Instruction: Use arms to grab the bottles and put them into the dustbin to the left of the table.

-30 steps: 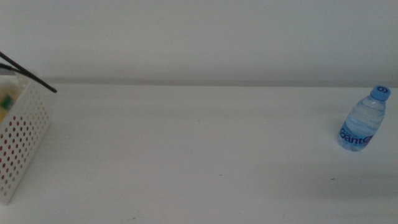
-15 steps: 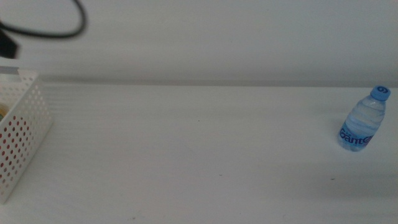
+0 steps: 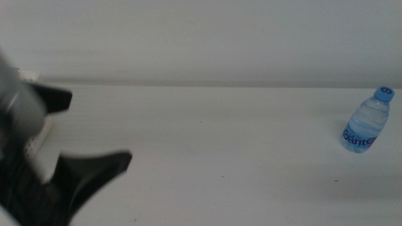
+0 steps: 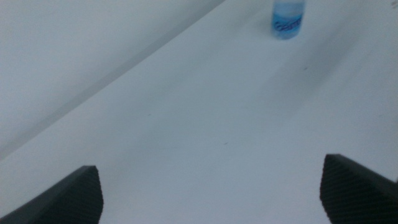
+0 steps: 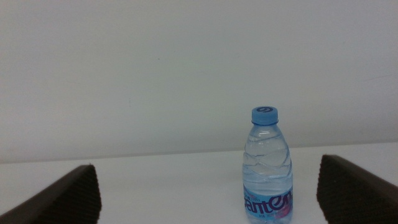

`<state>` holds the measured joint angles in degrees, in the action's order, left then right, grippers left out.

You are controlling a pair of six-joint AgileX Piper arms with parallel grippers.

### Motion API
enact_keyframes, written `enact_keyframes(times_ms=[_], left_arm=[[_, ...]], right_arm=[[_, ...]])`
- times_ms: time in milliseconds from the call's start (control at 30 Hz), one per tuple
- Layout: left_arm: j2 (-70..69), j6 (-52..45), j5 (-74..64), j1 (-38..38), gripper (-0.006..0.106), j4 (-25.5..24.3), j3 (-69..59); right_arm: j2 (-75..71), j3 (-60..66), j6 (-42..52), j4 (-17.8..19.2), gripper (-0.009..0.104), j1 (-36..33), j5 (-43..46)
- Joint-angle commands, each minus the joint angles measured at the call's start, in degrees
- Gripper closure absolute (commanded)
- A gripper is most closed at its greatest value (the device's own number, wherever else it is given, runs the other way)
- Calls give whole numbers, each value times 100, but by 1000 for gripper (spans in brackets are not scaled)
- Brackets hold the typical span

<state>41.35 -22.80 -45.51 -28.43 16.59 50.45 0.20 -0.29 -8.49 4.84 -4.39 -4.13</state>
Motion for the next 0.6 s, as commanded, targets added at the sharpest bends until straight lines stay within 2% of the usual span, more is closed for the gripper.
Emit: enact_keyframes(times_ms=[0, 200, 333, 567], left_arm=[[-319, 237, 354, -191, 7, 44, -359], [-533, 346, -113, -202, 7, 168, -586], [-704, 798, -173, -191, 7, 33, -707], [-1294, 836, -188, -191, 7, -111, -793]], right_arm=[[-223, 251, 35, 35, 2, 40, 35], [-223, 251, 35, 35, 2, 40, 35], [-223, 251, 35, 35, 2, 40, 35], [-223, 251, 35, 35, 2, 40, 35]])
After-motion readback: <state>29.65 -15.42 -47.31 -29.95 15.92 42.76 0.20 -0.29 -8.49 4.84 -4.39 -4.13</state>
